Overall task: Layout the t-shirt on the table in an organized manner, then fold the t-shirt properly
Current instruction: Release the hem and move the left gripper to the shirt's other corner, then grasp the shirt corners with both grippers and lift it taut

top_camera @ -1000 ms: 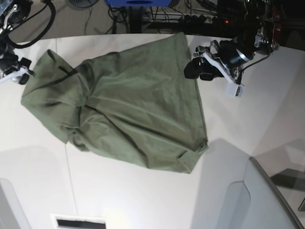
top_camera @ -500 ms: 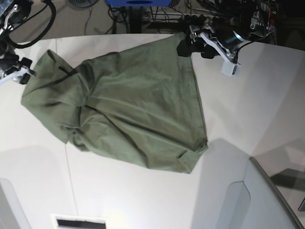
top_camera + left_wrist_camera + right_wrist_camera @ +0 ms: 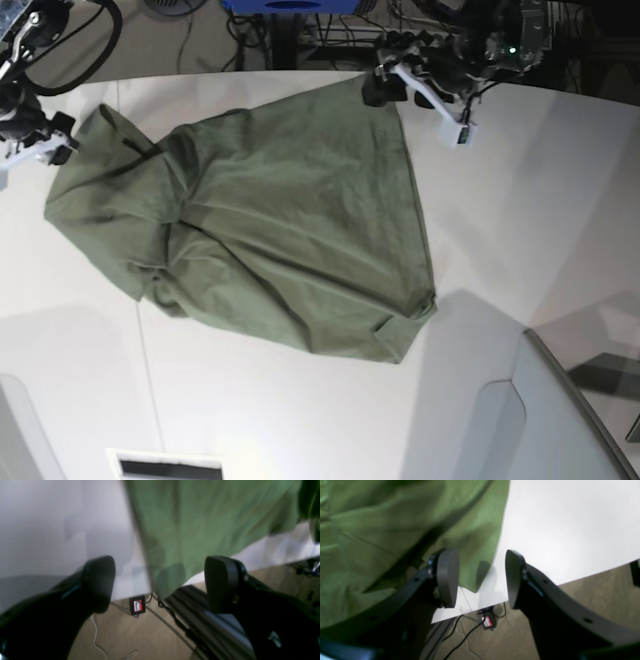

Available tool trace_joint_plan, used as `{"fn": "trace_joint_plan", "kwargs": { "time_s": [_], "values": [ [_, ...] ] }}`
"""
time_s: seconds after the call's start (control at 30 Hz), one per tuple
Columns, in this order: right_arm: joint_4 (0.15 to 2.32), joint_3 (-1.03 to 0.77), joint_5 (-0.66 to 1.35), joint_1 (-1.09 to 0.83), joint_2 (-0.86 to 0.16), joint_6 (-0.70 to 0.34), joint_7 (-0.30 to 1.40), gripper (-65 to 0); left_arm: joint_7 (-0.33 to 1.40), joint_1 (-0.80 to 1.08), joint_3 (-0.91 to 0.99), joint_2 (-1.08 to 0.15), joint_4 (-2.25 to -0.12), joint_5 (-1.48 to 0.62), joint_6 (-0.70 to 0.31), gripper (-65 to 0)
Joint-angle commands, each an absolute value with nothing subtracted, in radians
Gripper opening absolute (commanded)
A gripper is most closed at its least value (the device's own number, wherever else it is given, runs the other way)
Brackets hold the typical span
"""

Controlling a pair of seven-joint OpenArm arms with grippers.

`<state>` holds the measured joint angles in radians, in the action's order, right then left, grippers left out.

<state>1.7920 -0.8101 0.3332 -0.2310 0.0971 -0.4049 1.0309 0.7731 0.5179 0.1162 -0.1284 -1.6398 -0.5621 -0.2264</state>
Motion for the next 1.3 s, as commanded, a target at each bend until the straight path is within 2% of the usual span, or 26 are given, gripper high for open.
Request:
{"fn": "trace_joint_plan", "kwargs": {
  "time_s": [0.0,0.13,0.3,0.47,0.5,0.57,0.6,0.67,0.7,0.83,1.13,1.2,1.27],
  "values": [
    [1.804,-0.814,0.341,-0.228,0.087,-0.41,1.013,-36.6,0.786,0.533,0.116,-0.125,-1.644,-0.553,-0.229,-10.2],
    [1.794,-0.814,0.341,-0.226,0.087,-0.41,1.013,-36.8,0.786,0.513,0.03,-0.13,-1.639,-0.553,-0.229,-10.9],
    [1.794,-0.814,0.341,-0.226,0.087,-0.41,1.013,-46.7,0.786,0.506,-0.021,-0.122,-1.63,-0.553,-0.226,-11.0],
    [1.794,-0.814,0.341,-0.226,0.087,-0.41,1.013,-48.0,0.786,0.461,-0.022,-0.12,-1.547,-0.553,-0.228,-12.7],
    [1.794,-0.814,0.341,-0.226,0.087,-0.41,1.013,-48.0,0.786,0.449,-0.022,-0.12,-1.531,-0.553,-0.229,-16.1],
    [1.793,-0.812,0.341,-0.225,0.087,-0.41,1.013,-48.0,0.786,0.435,-0.024,-0.12,-1.5,-0.555,-0.229,-28.8],
    [1.793,-0.811,0.341,-0.225,0.087,-0.41,1.013,-47.9,0.785,0.432,-0.022,-0.12,-1.491,-0.555,-0.229,-37.7],
    [1.793,-0.812,0.341,-0.225,0.087,-0.41,1.013,-48.0,0.785,0.417,-0.022,-0.11,-1.489,-0.555,-0.229,-60.1],
    [1.793,-0.811,0.341,-0.225,0.087,-0.41,1.013,-48.2,0.785,0.414,-0.021,-0.107,-1.491,-0.555,-0.229,-65.0],
    [1.793,-0.806,0.341,-0.223,0.087,-0.41,1.015,-48.6,0.786,0.407,-0.012,-0.116,-1.518,-0.555,-0.229,-65.0],
    [1.793,-0.805,0.341,-0.216,0.094,-0.407,1.078,-47.1,0.823,0.407,0.058,-0.22,-1.773,-0.555,-0.225,-65.0],
    [1.79,-0.811,0.341,-0.193,0.094,-0.409,1.144,-39.8,0.885,0.383,0.108,-0.22,-1.807,-0.555,-0.225,-65.0],
    [1.771,-0.814,0.341,-0.17,0.093,-0.409,1.19,-26.4,0.949,0.351,0.159,-0.22,-1.839,-0.555,-0.226,-65.0]
  ]
}}
